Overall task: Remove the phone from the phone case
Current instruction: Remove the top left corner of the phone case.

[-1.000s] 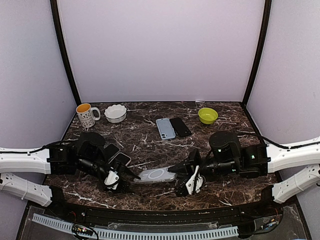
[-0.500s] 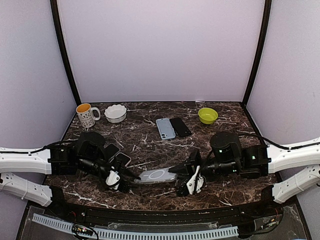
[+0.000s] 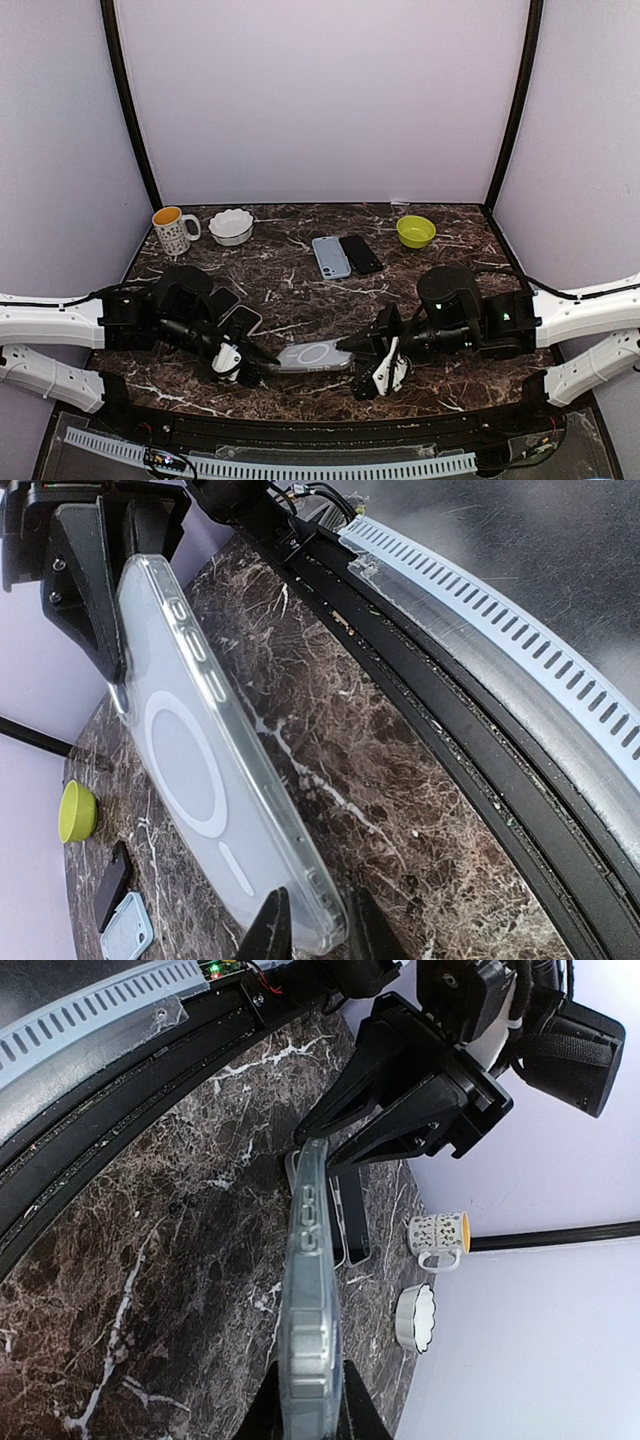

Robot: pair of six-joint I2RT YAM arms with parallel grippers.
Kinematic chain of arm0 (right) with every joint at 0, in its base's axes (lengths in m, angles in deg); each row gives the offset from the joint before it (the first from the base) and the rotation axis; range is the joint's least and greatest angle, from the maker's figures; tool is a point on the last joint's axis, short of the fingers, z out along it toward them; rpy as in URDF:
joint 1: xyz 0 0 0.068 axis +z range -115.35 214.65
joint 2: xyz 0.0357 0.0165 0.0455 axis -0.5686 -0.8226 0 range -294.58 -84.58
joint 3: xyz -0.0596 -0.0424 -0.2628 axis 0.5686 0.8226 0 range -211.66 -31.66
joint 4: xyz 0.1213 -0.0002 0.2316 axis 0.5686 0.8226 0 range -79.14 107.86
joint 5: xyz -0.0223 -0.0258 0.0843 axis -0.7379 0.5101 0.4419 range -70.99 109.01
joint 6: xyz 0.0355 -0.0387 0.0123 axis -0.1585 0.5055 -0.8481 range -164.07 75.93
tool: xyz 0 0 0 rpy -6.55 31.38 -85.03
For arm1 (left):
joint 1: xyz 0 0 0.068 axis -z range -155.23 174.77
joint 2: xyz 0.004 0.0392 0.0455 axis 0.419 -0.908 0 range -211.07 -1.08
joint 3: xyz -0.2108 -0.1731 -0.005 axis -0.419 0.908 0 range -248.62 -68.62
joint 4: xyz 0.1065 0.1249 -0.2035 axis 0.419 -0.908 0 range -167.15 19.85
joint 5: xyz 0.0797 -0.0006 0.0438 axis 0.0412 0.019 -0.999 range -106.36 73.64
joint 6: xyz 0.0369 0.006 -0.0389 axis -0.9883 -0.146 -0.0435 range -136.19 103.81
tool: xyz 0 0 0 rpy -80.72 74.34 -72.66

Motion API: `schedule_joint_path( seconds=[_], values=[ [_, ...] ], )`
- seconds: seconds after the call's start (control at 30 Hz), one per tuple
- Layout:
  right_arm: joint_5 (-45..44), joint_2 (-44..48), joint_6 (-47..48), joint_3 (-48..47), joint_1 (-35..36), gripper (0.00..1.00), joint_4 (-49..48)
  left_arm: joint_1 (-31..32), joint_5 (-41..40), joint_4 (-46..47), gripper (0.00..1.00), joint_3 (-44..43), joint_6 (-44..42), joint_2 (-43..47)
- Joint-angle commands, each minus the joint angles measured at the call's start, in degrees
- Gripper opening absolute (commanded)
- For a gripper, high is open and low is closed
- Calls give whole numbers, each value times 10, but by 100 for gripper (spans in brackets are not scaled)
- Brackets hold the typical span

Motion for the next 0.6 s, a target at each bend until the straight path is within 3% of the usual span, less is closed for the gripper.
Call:
schedule_joint_path(
  seconds=[0.0,0.3,0.57],
  values=[
    [23,-6,39,-43,26,0,-65,3,13,-15,20,4,0,-7],
    [19,-27,69,-62,52,0,-44,3,16,-30,20,-3,3,-14],
    [32,-25,35,-57,54,0,-62,3,-36,13,21,14,-4,6]
  ],
)
